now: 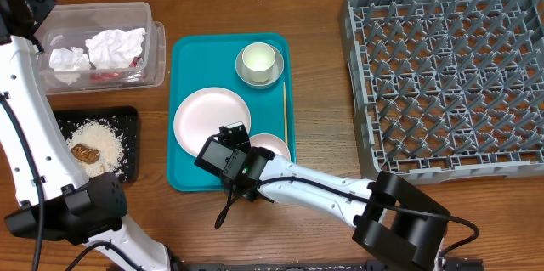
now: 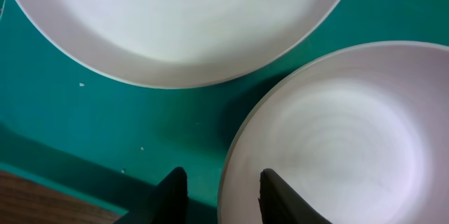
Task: Sort waste into correct bins and load items into the dishwasher
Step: 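Grasp the small white plate rim with the right gripper and lift, then carry the small plate right to the back of the dish rack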
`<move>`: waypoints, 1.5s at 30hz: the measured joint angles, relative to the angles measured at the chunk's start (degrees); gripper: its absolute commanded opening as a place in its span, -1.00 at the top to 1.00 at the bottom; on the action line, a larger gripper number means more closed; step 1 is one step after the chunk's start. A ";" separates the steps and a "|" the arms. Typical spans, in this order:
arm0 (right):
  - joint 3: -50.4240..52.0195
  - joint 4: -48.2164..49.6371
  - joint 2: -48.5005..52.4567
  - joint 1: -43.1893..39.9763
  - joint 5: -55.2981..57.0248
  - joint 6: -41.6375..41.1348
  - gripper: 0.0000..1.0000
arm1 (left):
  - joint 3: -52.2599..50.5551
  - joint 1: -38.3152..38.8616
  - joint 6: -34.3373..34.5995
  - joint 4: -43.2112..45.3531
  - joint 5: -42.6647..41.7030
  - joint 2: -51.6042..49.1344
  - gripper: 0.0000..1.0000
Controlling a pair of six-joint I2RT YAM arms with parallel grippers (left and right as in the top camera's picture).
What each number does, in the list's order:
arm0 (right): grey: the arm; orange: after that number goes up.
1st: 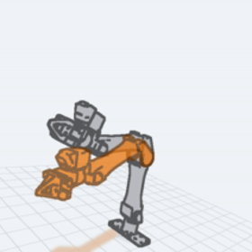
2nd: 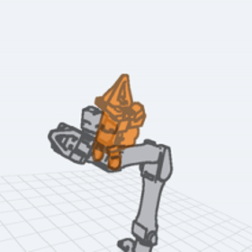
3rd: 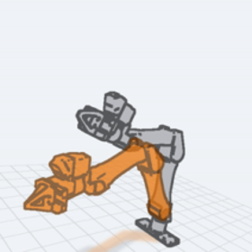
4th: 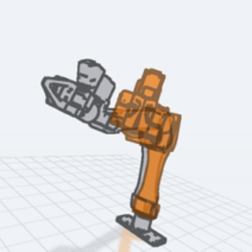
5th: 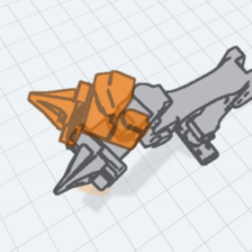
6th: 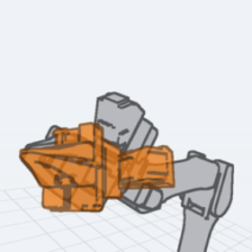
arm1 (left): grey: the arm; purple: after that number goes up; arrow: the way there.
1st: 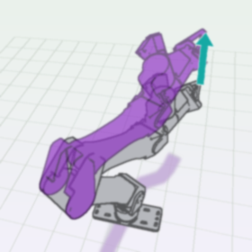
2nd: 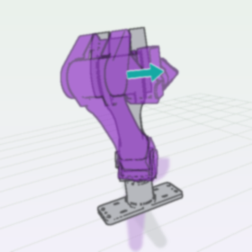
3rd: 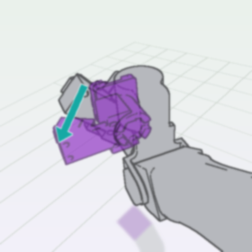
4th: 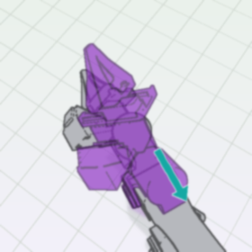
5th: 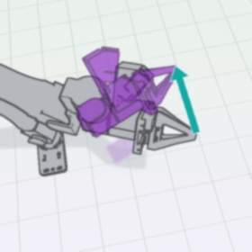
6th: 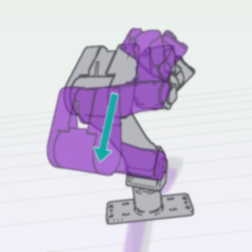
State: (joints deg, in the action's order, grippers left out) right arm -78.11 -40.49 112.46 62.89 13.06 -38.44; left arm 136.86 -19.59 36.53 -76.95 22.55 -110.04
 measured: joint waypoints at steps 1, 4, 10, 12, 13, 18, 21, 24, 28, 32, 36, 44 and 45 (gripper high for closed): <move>0.00 -0.02 0.00 -0.02 0.02 -0.09 0.28 | 0.00 0.00 0.00 0.00 0.00 0.00 -1.00; 0.04 -0.02 0.00 0.00 0.00 -0.31 0.34 | 0.00 0.00 0.00 0.00 0.00 0.00 -1.00; 0.11 -0.07 0.00 0.00 0.02 -0.55 0.45 | 0.00 0.00 0.00 0.00 0.00 0.00 -1.00; 0.11 -0.07 0.00 0.00 0.00 -0.57 0.46 | 0.00 0.00 0.00 0.00 0.00 0.00 -1.00; 0.11 -0.11 0.00 -0.02 -0.02 -0.55 0.48 | 0.00 0.00 0.00 0.00 0.00 0.00 -1.00; 0.11 -0.31 0.00 0.00 -0.07 -0.57 0.59 | 0.00 0.00 0.00 0.00 0.00 0.00 -1.00; 0.11 -0.55 0.00 0.00 -0.13 -0.57 0.60 | 0.00 0.00 0.00 0.00 0.00 0.00 -1.00; 0.11 -0.70 0.00 -0.02 -0.15 -0.50 0.74 | 0.00 0.00 0.00 0.00 0.00 0.00 -1.00; 0.13 -0.70 0.00 -0.02 -0.07 -0.52 0.85 | 0.00 0.00 0.00 0.00 0.00 0.00 -1.00; -0.02 -1.92 0.00 -0.02 0.04 -0.48 0.92 | 0.00 0.00 0.00 0.00 0.00 0.00 -1.00; -2.54 -5.22 0.00 -0.02 0.50 -0.31 0.92 | 0.00 0.00 0.00 0.00 0.00 0.00 -1.00; -12.26 -15.15 -0.02 -1.14 0.22 -0.31 0.92 | 0.00 0.00 0.00 0.00 -0.02 0.00 -1.00; -13.75 -16.72 -0.13 -1.77 0.28 -0.33 0.92 | 0.00 0.00 0.00 0.02 0.00 0.00 -1.00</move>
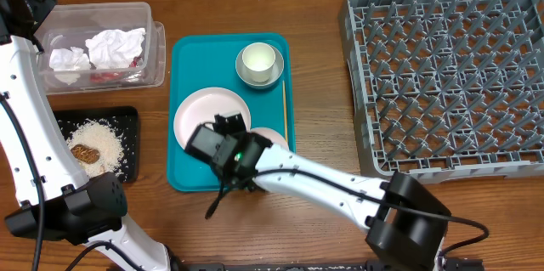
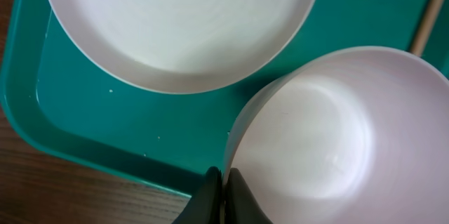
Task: Sort waste into correct bins and load items into the dishwasher
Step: 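Carry the small plate right to the back of the dish rack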
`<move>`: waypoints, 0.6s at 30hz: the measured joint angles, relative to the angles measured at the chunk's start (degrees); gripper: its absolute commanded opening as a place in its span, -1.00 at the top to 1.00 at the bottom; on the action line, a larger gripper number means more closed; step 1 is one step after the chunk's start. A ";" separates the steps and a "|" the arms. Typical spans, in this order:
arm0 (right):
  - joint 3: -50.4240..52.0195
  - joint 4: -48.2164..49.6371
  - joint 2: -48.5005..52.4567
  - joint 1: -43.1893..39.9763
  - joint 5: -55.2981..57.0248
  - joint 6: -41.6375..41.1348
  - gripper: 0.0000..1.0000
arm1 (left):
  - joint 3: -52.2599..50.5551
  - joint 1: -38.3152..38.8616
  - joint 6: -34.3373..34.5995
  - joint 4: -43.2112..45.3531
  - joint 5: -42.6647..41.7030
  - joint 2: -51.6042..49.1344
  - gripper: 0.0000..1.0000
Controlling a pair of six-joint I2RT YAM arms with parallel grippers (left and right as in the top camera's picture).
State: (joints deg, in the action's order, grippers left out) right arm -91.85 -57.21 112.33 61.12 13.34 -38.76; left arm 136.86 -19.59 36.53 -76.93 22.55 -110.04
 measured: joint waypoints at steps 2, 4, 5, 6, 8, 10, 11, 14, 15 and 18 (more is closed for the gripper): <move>-2.84 -3.15 -0.70 -1.84 0.09 0.00 0.92 | 0.00 0.00 0.00 -0.02 -0.02 0.00 -1.00; -5.29 -5.88 -2.23 -4.55 0.26 0.00 0.92 | 0.00 0.00 0.00 -0.02 -0.02 0.00 -1.00; -6.58 -7.15 -3.17 -6.27 0.31 0.11 0.92 | 0.00 0.00 0.00 -0.02 -0.02 0.00 -1.00; -7.91 -8.02 -4.44 -8.44 0.26 0.55 0.92 | 0.00 0.00 0.00 -0.02 -0.02 0.00 -1.00; -9.86 -8.41 -7.32 -13.07 0.00 2.01 0.92 | 0.00 0.00 0.00 0.00 -0.02 0.00 -1.00; -11.30 -8.20 -10.62 -18.56 -1.29 4.24 0.92 | 0.00 0.00 0.00 -0.02 0.00 0.00 -1.00; -11.74 -7.74 -12.61 -22.14 -2.56 5.64 0.92 | 0.00 0.00 0.00 -0.02 0.00 -0.02 -1.00; -12.35 -6.14 -17.35 -33.18 -8.02 9.33 0.92 | 0.00 0.00 0.00 -0.02 0.00 0.00 -1.00; -12.44 -5.44 -18.47 -37.11 -10.58 10.47 0.92 | 0.00 0.00 0.00 0.00 0.00 0.00 -1.00; -12.50 -1.40 -19.71 -51.67 -22.43 13.92 0.92 | 0.00 0.00 0.00 -0.02 0.00 0.00 -1.00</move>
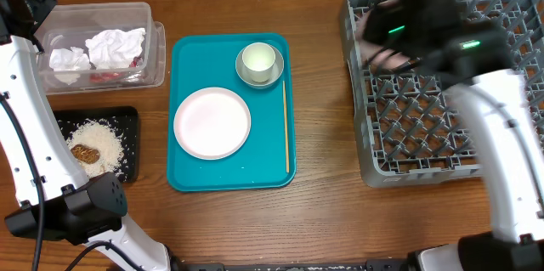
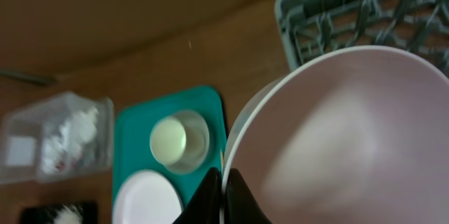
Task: Sort waste into correct bins and load items into the dishwasher
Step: 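Carry the small plate right to the back of the dish rack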
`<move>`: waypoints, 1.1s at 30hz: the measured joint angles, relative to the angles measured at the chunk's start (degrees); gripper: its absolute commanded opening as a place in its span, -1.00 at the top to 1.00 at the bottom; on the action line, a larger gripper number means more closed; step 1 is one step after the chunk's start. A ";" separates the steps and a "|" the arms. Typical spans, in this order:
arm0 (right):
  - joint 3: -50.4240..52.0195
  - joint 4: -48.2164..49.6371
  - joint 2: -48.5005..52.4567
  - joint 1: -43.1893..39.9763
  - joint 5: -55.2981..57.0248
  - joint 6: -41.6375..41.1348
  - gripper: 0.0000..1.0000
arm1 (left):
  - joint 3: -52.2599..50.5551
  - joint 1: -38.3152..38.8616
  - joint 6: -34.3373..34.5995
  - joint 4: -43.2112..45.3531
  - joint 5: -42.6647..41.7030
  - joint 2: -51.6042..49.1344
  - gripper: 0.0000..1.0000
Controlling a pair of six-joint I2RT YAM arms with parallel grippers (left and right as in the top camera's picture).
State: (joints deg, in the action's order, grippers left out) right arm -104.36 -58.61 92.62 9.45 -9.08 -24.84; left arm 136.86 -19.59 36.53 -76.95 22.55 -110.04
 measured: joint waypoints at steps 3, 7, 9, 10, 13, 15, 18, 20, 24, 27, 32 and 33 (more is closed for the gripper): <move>0.15 6.71 0.92 -9.81 -10.21 2.05 0.92 | 0.00 0.00 0.00 -0.02 0.00 0.00 -1.00; 0.90 18.12 3.13 -20.06 -22.71 2.93 0.92 | 0.00 0.00 0.00 0.00 0.00 0.00 -1.00; 0.96 22.56 4.50 -23.37 -27.21 2.05 0.92 | 0.00 0.00 0.00 0.00 -0.02 0.00 -1.00; 0.98 24.11 5.16 -24.55 -28.76 1.46 0.92 | 0.00 0.00 0.00 0.00 -0.02 0.00 -1.00; 1.01 28.39 7.43 -27.15 -32.00 -1.31 0.92 | 0.00 0.00 0.00 0.02 -0.02 0.00 -1.00; 1.01 30.47 8.92 -27.96 -33.09 -3.26 0.92 | 0.00 0.00 0.00 0.00 0.00 0.00 -1.00; 1.05 33.11 11.10 -28.15 -34.21 -5.05 0.92 | 0.00 0.00 0.00 0.00 0.00 0.00 -1.00; 1.05 34.64 12.39 -27.91 -34.56 -5.66 0.92 | 0.00 0.00 0.00 0.00 -0.02 0.00 -1.00; 1.05 36.74 15.65 -27.19 -35.19 -6.45 0.92 | 0.00 0.00 0.00 0.00 0.00 0.00 -1.00; 1.05 36.98 18.71 -26.97 -35.76 -6.67 0.92 | 0.00 0.00 0.00 0.02 -0.02 0.00 -1.00; 1.25 44.33 25.97 -28.11 -41.07 -7.41 0.92 | 0.00 0.00 0.00 0.00 0.00 0.00 -1.00; 1.29 46.05 27.34 -28.46 -42.23 -8.09 0.92 | 0.00 0.00 0.00 0.00 -0.02 0.00 -1.00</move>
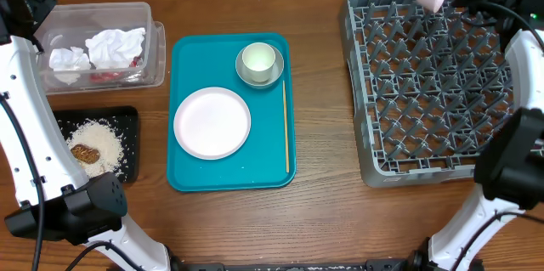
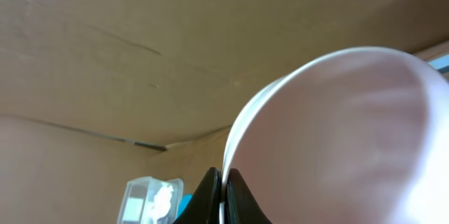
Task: Sort waste into correct bins and load items into the dishwasher
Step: 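Carry the small plate right to the back of the dish rack, then lower the small plate into the rack and release it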
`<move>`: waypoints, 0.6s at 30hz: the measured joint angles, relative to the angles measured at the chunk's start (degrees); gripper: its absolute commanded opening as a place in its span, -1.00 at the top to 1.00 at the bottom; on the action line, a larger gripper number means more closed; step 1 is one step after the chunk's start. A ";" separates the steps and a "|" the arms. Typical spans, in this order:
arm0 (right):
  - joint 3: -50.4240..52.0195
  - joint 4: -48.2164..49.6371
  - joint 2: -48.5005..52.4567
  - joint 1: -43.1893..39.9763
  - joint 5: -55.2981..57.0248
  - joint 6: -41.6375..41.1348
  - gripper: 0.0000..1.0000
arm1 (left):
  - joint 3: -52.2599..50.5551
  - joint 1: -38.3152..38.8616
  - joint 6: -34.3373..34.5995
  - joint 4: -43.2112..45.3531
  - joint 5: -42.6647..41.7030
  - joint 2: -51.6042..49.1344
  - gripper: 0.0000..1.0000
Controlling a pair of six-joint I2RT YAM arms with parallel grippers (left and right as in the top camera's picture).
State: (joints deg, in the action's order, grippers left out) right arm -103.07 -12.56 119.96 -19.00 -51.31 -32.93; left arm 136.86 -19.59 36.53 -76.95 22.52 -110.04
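Observation:
My right gripper (image 2: 223, 197) is shut on the rim of a pale pink bowl (image 2: 337, 140), which fills the right wrist view and is tipped towards the brown wall. Overhead, the bowl hangs at the far edge of the grey dish rack (image 1: 442, 76). On the teal tray (image 1: 191, 177) lie a white plate (image 1: 212, 122), a pale green cup (image 1: 259, 61) in a small dish, and a wooden chopstick (image 1: 285, 127). The left arm runs up the left side; its dark gripper (image 1: 21, 3) sits at the far left corner, jaws unclear.
A clear plastic bin (image 1: 153, 50) with crumpled tissues stands far left of the tray. Below it a black tray (image 1: 127, 122) holds rice and a brown food piece. The rack's upright tines cover the right of the table.
My right gripper, still shut on the bowl, has moved from over the rack's far-left part to its far edge, further right. The wrist now faces the wall rather than the table.
My right gripper's open jaws first straddled the small bowl's rim on the tray's near right. Then they were shut on the rim, the bowl tilted up. Later the bowl was off the tray and over the rack, and now it hangs at the rack's far edge.

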 measured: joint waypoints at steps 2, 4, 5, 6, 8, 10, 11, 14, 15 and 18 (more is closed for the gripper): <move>0.04 2.25 2.27 -0.70 -1.55 -1.49 0.92 | 0.00 0.02 0.00 0.00 0.00 0.00 -1.00; 0.17 4.07 4.00 -1.36 -2.60 -2.91 0.92 | 0.00 0.11 0.00 0.00 0.02 0.00 -1.00; 0.17 4.37 4.61 -1.64 -2.91 -3.41 0.92 | 0.00 0.11 0.00 0.02 0.00 0.00 -1.00; 0.17 4.42 5.11 -1.79 -3.08 -3.98 0.92 | 0.00 0.11 0.00 0.00 0.00 -0.02 -1.00; 0.28 4.39 5.75 -2.21 -3.61 -4.87 0.92 | 0.00 0.11 0.00 0.02 0.00 0.00 -1.00; 0.28 4.31 6.14 -2.34 -4.04 -5.44 0.92 | 0.00 0.11 0.00 0.00 0.02 0.00 -1.00; 0.28 4.13 6.32 -2.36 -4.24 -5.73 0.92 | 0.00 0.11 0.00 0.00 0.02 0.00 -1.00; 0.28 4.02 6.60 -2.36 -4.72 -6.08 0.92 | 0.00 0.11 0.00 0.00 0.02 0.00 -1.00; 0.28 3.93 6.67 -2.34 -4.87 -6.10 0.92 | 0.00 0.11 0.00 0.00 0.02 0.00 -1.00; 0.28 3.98 7.02 -2.38 -5.07 -6.12 0.92 | 0.00 0.11 0.00 0.00 0.02 0.00 -1.00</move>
State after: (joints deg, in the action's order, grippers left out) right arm -102.78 -8.58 126.98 -21.39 -56.38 -39.05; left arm 136.86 -19.49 36.53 -76.95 22.55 -110.04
